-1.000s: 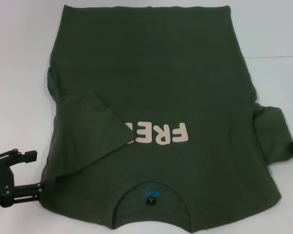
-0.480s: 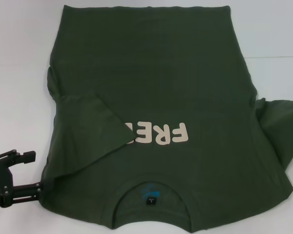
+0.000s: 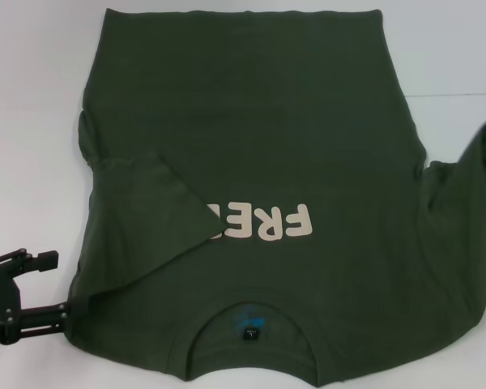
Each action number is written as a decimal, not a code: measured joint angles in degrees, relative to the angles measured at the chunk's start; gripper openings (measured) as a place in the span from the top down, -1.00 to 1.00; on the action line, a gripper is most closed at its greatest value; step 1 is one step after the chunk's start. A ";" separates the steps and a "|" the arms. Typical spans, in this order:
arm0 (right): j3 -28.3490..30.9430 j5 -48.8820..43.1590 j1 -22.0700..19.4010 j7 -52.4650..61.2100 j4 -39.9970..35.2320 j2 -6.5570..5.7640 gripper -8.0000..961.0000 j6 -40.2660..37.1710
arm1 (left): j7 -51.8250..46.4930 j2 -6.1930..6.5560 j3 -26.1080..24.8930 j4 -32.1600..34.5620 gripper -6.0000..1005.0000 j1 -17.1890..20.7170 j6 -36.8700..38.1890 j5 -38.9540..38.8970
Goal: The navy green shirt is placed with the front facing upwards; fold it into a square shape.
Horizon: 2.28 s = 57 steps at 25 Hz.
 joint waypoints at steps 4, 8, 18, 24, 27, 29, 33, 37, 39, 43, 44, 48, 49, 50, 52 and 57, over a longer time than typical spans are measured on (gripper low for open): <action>-2.90 0.03 3.12 0.00 0.42 0.62 0.96 -0.18 | -0.05 0.01 -0.02 0.00 -0.80 0.00 0.00 0.02; -6.99 0.04 6.22 0.39 1.60 1.73 0.96 0.36 | -0.09 0.01 -0.03 0.00 -0.80 0.02 0.00 0.10; -17.30 -0.27 10.91 0.43 7.00 4.96 0.95 4.21 | -0.11 -0.07 -0.01 0.00 -0.80 0.43 0.10 0.08; -20.48 -0.19 11.26 -0.12 7.51 6.95 0.95 7.54 | -0.23 -0.12 -0.01 0.00 -0.80 0.53 0.21 0.06; -20.66 -0.16 11.42 -0.52 7.81 8.02 0.95 9.05 | -0.25 -0.17 -0.02 0.00 -0.80 0.53 0.25 0.27; -20.88 -0.14 11.56 -0.74 8.32 8.38 0.95 9.82 | -0.26 -0.22 -0.02 -0.01 -0.80 0.52 0.28 0.26; -21.07 0.00 11.84 -1.49 8.93 9.14 0.95 11.22 | -0.27 -0.24 -0.02 -0.33 -0.80 0.52 0.20 0.21; -20.67 0.04 11.60 -1.12 8.95 9.63 0.86 12.08 | -0.27 -0.02 -0.02 -1.17 -0.80 0.48 0.02 0.26; -20.58 0.06 11.38 -1.01 8.97 9.66 0.77 12.17 | -0.25 0.03 -0.02 -1.48 -0.80 0.33 0.01 0.26; -20.35 0.74 10.82 -1.58 8.97 9.54 0.59 12.42 | -0.21 -0.01 0.06 -2.01 -0.80 0.09 0.00 0.36; -20.16 1.58 10.50 -2.10 8.97 9.39 0.55 12.52 | -0.21 -0.01 0.05 -2.09 -0.80 0.07 -0.02 0.36; -19.11 8.22 8.35 -6.15 8.93 8.83 0.37 12.27 | -0.39 0.00 -0.05 -2.26 -0.80 0.08 -0.09 0.07; -18.64 10.35 7.56 -7.37 8.84 8.53 0.33 11.98 | -0.55 0.03 -0.09 -2.26 -0.80 0.11 -0.10 0.03; -18.30 11.69 6.95 -8.20 8.75 8.20 0.29 11.43 | -0.91 0.04 -0.08 -2.27 -0.80 0.12 -0.10 0.02; -17.36 14.91 5.18 -10.24 8.59 6.97 0.14 10.08 | -1.84 0.09 -0.10 -2.28 -0.80 0.11 -0.10 0.01; -13.41 16.42 1.60 -12.32 8.31 4.33 -0.43 5.72 | -6.00 0.38 -0.16 -2.36 -0.80 -0.10 -0.02 -0.01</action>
